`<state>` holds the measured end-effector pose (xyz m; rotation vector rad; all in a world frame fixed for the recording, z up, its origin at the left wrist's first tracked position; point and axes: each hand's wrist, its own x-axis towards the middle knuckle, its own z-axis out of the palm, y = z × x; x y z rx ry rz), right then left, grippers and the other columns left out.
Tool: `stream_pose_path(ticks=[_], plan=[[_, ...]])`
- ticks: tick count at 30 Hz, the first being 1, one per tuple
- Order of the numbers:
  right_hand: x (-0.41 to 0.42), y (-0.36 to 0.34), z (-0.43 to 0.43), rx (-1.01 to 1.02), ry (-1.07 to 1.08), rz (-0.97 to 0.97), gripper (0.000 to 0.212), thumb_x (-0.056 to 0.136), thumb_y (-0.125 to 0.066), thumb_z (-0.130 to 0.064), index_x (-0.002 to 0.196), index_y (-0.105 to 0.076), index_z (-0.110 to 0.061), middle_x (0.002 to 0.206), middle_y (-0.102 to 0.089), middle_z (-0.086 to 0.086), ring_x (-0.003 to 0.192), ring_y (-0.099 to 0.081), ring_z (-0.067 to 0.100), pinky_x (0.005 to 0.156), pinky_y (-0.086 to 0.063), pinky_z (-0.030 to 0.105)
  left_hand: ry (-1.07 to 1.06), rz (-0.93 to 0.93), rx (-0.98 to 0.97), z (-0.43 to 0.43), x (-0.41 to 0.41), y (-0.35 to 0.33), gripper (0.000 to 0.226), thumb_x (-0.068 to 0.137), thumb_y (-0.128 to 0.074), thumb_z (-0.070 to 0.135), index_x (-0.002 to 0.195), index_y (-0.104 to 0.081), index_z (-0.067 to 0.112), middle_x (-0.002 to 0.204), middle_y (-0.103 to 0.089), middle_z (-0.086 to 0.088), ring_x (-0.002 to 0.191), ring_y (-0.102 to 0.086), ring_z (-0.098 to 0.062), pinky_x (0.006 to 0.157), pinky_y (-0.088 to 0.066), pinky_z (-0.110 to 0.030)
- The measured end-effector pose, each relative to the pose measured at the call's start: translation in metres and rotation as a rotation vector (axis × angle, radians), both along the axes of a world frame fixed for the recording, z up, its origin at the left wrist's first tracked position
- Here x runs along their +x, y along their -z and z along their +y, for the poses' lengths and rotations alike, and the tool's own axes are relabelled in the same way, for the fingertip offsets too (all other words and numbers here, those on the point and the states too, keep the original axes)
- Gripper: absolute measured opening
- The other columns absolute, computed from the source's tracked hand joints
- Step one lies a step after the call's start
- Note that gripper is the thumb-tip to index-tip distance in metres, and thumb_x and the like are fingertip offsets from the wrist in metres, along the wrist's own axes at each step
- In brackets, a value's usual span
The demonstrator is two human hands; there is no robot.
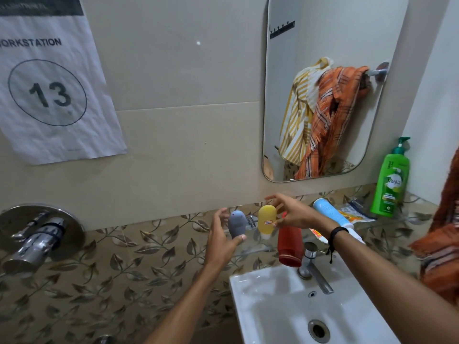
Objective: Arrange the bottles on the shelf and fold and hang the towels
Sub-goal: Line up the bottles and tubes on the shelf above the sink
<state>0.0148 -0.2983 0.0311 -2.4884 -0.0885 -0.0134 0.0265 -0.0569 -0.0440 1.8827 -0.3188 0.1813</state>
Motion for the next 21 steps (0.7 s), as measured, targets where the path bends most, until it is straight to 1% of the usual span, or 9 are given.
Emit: stream_pose_path(ticks=[2,5,8,10,12,15,17,19,21], plan=[[-0.011,0.0,-0.006,0.08,0.089,-0.074,0.063,0.077,-0.081,-0.003,0.13,-0.054,-0.024,0.114,-0.061,-0.001,0.107,-0.062,0.02,0.088,-0.056,0.034,-0.116,-0.123,-0.039,0.001,-0.005,0.001,0.078,0.075,-0.084,0.01,0.137,-0.043,0.031,0.127,-0.054,0.007,0.114,-0.052,-0.012,0.092,-0.048,-0.03],[-0.033,0.01,-0.016,0.064,0.256,-0.23,0.039,0.079,-0.07,0.002,0.101,-0.062,-0.03,0.106,-0.066,-0.001,0.099,-0.065,0.02,0.079,-0.052,0.03,-0.236,-0.364,-0.034,-0.002,-0.022,0.0,0.049,0.082,-0.076,0.005,0.12,-0.053,0.023,0.11,-0.056,0.007,0.101,-0.054,-0.015,0.083,-0.047,-0.024],[-0.055,0.031,-0.02,0.01,0.273,-0.266,0.041,0.078,-0.068,0.0,0.086,-0.061,-0.04,0.104,-0.062,-0.005,0.094,-0.064,0.017,0.081,-0.054,0.039,-0.162,-0.538,0.109,-0.011,-0.035,0.008,0.034,0.085,-0.071,0.002,0.105,-0.054,0.024,0.097,-0.055,0.01,0.088,-0.055,-0.015,0.072,-0.047,-0.022],[-0.069,0.043,-0.02,-0.023,0.184,-0.266,0.034,0.079,-0.07,-0.005,0.095,-0.067,-0.035,0.105,-0.057,-0.007,0.097,-0.059,0.015,0.084,-0.052,0.039,-0.067,-0.578,0.176,-0.018,-0.04,0.016,0.026,0.087,-0.067,0.003,0.099,-0.056,0.023,0.091,-0.057,0.008,0.082,-0.055,-0.014,0.065,-0.049,-0.025],[-0.083,0.056,-0.018,-0.049,0.107,-0.238,0.036,0.082,-0.071,-0.01,0.109,-0.067,-0.034,0.116,-0.051,-0.009,0.111,-0.052,0.012,0.093,-0.048,0.036,0.023,-0.6,0.223,-0.026,-0.042,0.023,0.02,0.088,-0.063,0.003,0.097,-0.059,0.02,0.091,-0.06,0.01,0.08,-0.055,-0.012,0.064,-0.051,-0.029],[-0.102,0.075,-0.015,-0.129,0.002,-0.162,0.071,0.072,-0.065,-0.006,0.129,-0.054,-0.047,0.14,-0.032,-0.019,0.131,-0.032,0.003,0.105,-0.038,0.028,0.118,-0.516,0.245,-0.038,-0.043,0.033,0.02,0.089,-0.057,0.007,0.101,-0.06,0.022,0.096,-0.06,0.013,0.086,-0.058,-0.009,0.07,-0.054,-0.033],[-0.108,0.086,-0.011,-0.222,-0.043,-0.163,0.084,0.072,-0.065,-0.006,0.139,-0.042,-0.051,0.144,-0.019,-0.027,0.134,-0.02,-0.002,0.107,-0.035,0.026,0.165,-0.458,0.247,-0.044,-0.043,0.039,0.025,0.089,-0.056,0.005,0.105,-0.059,0.024,0.1,-0.06,0.012,0.09,-0.06,-0.008,0.075,-0.055,-0.034],[-0.108,0.096,-0.005,-0.289,-0.015,-0.267,0.083,0.077,-0.073,-0.01,0.142,-0.039,-0.05,0.146,-0.022,-0.023,0.136,-0.021,0.0,0.106,-0.036,0.026,0.196,-0.431,0.25,-0.048,-0.043,0.044,0.029,0.088,-0.055,0.003,0.108,-0.06,0.023,0.103,-0.061,0.01,0.093,-0.062,-0.009,0.078,-0.055,-0.035],[-0.105,0.105,-0.001,-0.279,0.014,-0.419,0.074,0.081,-0.075,-0.013,0.139,-0.044,-0.048,0.147,-0.037,-0.014,0.136,-0.034,0.009,0.101,-0.048,0.031,0.214,-0.412,0.261,-0.051,-0.043,0.047,0.031,0.087,-0.054,0.003,0.11,-0.06,0.023,0.104,-0.061,0.009,0.093,-0.063,-0.011,0.078,-0.056,-0.036]])
